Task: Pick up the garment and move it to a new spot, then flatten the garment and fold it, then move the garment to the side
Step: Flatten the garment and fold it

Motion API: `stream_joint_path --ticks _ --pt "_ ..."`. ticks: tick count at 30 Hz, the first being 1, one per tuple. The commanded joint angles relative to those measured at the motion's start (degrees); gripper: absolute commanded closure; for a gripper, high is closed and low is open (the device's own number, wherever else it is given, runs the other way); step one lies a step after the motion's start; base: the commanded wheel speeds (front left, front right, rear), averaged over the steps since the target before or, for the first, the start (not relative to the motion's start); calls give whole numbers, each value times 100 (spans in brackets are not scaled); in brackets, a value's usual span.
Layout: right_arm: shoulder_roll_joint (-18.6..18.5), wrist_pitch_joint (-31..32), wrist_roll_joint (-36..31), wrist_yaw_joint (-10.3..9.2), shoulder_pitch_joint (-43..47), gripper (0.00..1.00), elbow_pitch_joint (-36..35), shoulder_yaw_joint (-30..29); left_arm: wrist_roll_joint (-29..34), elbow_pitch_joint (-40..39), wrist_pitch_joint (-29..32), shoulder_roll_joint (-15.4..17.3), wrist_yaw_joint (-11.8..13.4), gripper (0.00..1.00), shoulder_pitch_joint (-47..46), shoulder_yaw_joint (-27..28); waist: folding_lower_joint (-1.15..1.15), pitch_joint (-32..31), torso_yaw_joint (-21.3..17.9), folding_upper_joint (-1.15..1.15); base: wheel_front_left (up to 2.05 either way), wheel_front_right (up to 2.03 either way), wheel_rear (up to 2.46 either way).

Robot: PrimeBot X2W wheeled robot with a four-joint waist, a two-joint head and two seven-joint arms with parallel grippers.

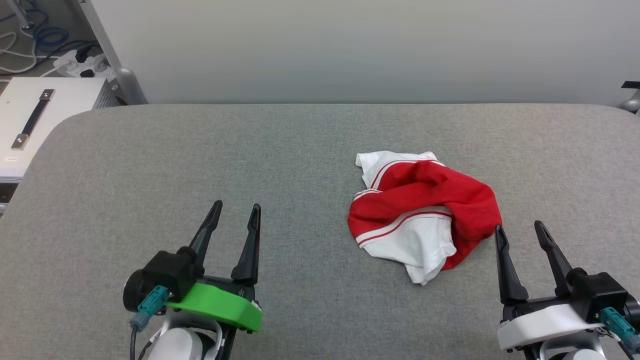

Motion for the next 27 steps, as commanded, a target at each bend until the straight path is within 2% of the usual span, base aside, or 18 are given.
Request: stream_joint_path --ticks 1,7,13,17,25,27 --pt "-2 -34 44 -6 32 0 11 7 58 15 -33 -52 -47 0 43 47 0 22 -10 0 0 0 0" --pt "-1 -18 98 -6 5 0 71 -6 168 127 -33 -147 -146 0 11 85 0 122 3 0 0 0 0" --pt "-224 296 155 -6 -155 0 -16 254 214 86 -33 -213 -177 0 -112 123 0 305 128 0 0 0 0" --pt "-658 1225 377 -6 -349 0 -191 739 226 34 -33 -257 -186 0 -154 162 0 450 248 0 0 0 0" --pt "-1741 3966 1550 -6 -1131 0 -487 2020 197 56 -34 -317 -192 0 -334 81 0 774 564 0 0 0 0" --pt "-1831 4420 1823 -6 -1365 0 -447 2184 180 69 -34 -325 -192 0 -377 52 0 848 657 0 0 0 0"
